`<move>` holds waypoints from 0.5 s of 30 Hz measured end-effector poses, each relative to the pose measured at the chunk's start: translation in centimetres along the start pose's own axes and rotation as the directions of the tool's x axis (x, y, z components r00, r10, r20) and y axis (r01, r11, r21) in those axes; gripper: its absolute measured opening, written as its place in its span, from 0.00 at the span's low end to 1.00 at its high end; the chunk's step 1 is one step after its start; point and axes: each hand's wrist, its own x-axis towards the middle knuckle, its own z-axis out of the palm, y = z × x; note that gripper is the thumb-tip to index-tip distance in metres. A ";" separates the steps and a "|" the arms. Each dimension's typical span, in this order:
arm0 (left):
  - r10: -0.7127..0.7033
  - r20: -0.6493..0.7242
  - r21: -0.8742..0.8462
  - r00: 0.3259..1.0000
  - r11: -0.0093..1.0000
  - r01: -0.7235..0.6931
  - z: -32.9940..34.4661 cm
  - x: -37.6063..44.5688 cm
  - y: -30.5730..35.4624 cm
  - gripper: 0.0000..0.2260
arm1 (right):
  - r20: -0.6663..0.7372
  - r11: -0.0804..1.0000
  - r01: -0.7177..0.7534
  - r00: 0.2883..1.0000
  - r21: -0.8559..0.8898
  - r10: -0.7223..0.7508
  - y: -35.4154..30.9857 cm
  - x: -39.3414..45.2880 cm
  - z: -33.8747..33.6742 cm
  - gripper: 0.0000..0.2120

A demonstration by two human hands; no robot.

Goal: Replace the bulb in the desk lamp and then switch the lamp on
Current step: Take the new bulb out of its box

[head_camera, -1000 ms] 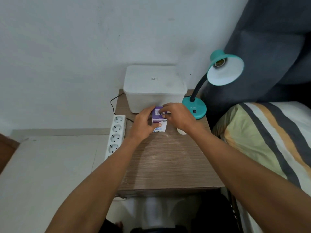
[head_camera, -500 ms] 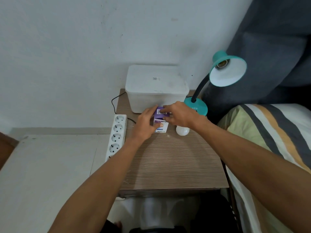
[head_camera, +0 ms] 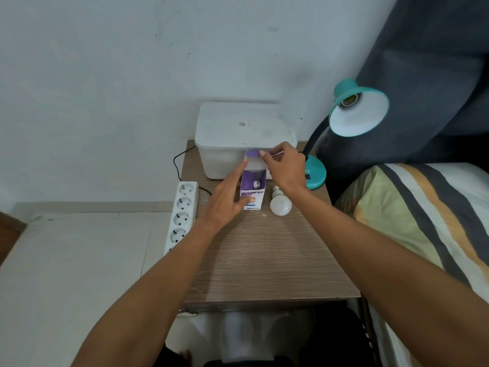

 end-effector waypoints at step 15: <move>-0.020 0.022 0.065 1.000 0.998 0.018 -0.3 1.0 -0.7 0.47 | 0.638 0.801 0.496 0.745 -0.335 -0.194 0.4 0.9 -0.9 0.14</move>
